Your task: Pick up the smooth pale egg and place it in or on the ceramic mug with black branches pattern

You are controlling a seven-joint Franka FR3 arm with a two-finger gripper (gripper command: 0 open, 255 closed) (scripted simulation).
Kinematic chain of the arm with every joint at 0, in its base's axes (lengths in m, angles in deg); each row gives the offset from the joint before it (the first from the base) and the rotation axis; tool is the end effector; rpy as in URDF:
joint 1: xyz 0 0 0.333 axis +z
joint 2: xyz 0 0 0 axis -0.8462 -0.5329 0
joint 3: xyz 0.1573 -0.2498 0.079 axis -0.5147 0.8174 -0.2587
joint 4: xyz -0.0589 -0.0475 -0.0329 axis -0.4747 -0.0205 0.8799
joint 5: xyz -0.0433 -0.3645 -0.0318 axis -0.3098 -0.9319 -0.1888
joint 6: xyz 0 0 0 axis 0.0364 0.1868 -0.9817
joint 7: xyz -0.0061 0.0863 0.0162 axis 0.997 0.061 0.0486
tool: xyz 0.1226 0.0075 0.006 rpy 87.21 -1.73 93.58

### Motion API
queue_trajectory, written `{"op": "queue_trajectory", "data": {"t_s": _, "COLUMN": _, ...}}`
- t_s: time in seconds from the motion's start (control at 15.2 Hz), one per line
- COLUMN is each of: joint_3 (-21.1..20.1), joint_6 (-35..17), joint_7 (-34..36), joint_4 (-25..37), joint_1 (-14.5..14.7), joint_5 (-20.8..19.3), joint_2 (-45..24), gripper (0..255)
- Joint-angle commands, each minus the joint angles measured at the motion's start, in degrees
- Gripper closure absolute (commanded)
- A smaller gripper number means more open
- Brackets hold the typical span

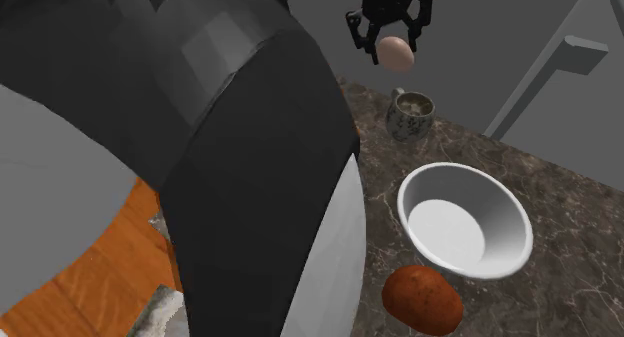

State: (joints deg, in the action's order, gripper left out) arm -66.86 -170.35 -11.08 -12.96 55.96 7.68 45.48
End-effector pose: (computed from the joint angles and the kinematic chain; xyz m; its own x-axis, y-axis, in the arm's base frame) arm 0.6857 -0.0455 0.4727 0.9234 0.3781 -0.0667 0.3783 -0.8663 0.3262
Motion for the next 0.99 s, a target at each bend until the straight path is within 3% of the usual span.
{"op": "queue_trajectory", "data": {"t_s": 0.0, "joint_3": 0.52, "joint_6": 0.26, "joint_7": -2.54, "joint_4": 3.38, "joint_1": -1.69, "joint_5": 0.44, "joint_2": -2.31, "gripper": 255}}
{"op": "queue_trajectory", "data": {"t_s": 0.2, "joint_3": 1.15, "joint_6": 2.38, "joint_7": -6.16, "joint_4": 11.87, "joint_1": -3.79, "joint_5": 1.17, "joint_2": -7.63, "gripper": 255}}
{"op": "queue_trajectory", "data": {"t_s": 0.92, "joint_3": 1.18, "joint_6": -6.09, "joint_7": -3.50, "joint_4": 2.18, "joint_1": -4.12, "joint_5": 0.47, "joint_2": -6.79, "gripper": 255}}
